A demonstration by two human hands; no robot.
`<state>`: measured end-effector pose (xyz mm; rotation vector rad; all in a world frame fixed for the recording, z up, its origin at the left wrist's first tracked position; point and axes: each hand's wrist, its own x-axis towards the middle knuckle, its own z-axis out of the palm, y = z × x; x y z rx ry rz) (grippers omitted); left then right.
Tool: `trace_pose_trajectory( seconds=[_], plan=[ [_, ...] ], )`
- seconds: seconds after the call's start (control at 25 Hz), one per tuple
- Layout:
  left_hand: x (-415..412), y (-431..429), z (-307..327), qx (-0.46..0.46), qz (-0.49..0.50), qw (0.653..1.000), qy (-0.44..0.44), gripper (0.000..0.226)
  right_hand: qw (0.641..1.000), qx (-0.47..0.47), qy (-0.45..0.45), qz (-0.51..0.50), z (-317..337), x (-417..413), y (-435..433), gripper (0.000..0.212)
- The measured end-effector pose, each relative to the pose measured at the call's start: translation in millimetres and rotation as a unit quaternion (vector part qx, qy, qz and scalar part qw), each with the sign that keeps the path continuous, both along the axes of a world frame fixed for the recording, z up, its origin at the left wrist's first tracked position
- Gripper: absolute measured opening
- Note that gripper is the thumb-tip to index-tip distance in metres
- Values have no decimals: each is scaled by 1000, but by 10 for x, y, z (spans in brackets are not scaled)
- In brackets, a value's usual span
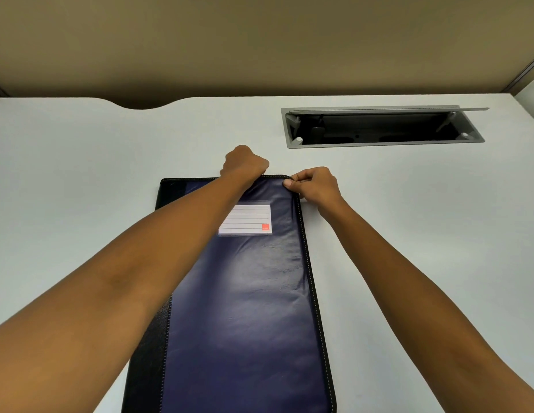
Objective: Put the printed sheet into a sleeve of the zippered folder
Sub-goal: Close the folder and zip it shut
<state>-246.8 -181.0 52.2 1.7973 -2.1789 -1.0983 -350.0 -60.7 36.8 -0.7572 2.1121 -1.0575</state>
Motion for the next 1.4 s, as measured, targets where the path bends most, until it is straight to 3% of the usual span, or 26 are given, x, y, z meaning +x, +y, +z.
trace_pose_trajectory(
  seconds=[0.44,0.92,1.16,1.4],
  plan=[
    [235,-78,104,10,-27,991,-131,24,1000,-14,0,-11,-14,86,-73,17],
    [174,4,40,-24,-16,993,-113,31,999,24,-10,-42,-21,119,-162,11],
    [-19,69,46,-109,-27,986,-123,33,998,37,36,-29,-20,142,-180,11],
    [-15,38,-19,-102,-31,989,-105,33,997,35,60,-25,-27,165,-176,13]
  ],
)
